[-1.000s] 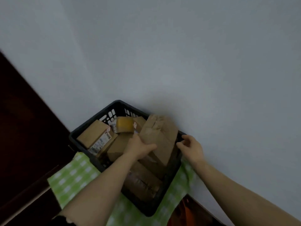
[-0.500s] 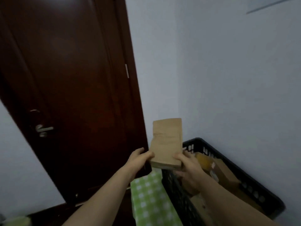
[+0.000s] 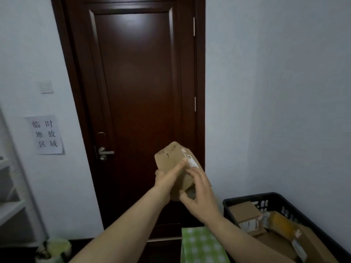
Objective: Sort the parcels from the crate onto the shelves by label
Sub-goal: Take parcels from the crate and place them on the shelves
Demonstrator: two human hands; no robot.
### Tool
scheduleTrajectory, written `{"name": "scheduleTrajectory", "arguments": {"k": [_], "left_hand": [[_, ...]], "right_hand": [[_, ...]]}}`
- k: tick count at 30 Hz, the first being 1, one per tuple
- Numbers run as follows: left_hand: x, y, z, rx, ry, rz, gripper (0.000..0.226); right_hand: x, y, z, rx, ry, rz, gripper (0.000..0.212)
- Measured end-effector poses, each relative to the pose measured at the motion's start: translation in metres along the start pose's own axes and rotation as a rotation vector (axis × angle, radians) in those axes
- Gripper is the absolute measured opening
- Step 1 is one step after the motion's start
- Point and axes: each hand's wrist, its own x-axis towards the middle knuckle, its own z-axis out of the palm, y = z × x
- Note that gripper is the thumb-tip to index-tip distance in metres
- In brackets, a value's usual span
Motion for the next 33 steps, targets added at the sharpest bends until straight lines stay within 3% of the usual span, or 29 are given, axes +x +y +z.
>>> {"name": "scheduleTrajectory", "arguments": {"k": [5,7,12,15,18,21,22,24,25,26,28,30,33], "left_hand": [[0.005,0.003,-0.038,-0.118,0.057,-0.059,0.091],[0.007,0.004,-0.054,-0.121,0.052,-0.047,0.087],[-0.008,0.017,-0.087,-0.114,-0.066,0.009,0.044],[-0.014,0.019,-0.096,-0.146,-0.153,0.033,0.035],[-0.016,0.021,-0.099,-0.177,-0.206,0.049,0.045],[-0.013,0.020,-0.103,-0.186,-0.221,0.064,0.059],[-0.011,0.020,-0.104,-0.168,-0.210,0.063,0.074],[-0.007,0.025,-0.110,0.037,-0.076,0.099,0.121],[-0.006,0.029,-0.112,0.230,0.021,0.154,0.131],[-0.008,0.036,-0.113,0.435,0.118,0.224,0.129],[-0.012,0.051,-0.115,0.770,0.180,0.422,0.117],[-0.016,0.068,-0.115,1.084,0.031,0.482,0.107],[-0.019,0.077,-0.117,1.283,-0.290,0.207,0.104]], "right_hand": [[0.004,-0.022,0.015,0.023,-0.197,-0.238,0.049],[0.006,-0.028,0.018,0.067,-0.225,-0.252,0.046],[0.036,-0.025,0.000,0.242,0.138,0.108,0.035],[0.048,-0.023,-0.004,0.521,-0.075,0.551,0.071],[0.044,-0.022,0.004,0.777,-0.284,0.741,0.100],[0.043,-0.023,0.011,0.847,-0.327,0.713,0.063],[0.045,-0.023,0.012,0.842,-0.302,0.694,0.055],[0.054,-0.023,0.009,0.675,-0.264,0.633,0.066],[0.060,-0.024,0.005,0.460,-0.268,0.575,0.080],[0.066,-0.026,-0.001,0.224,-0.311,0.518,0.092],[0.076,-0.035,-0.011,-0.082,-0.410,0.403,0.091],[0.083,-0.051,-0.019,-0.182,-0.513,0.279,0.085],[0.088,-0.069,-0.025,-0.221,-0.686,0.106,0.086]]}}
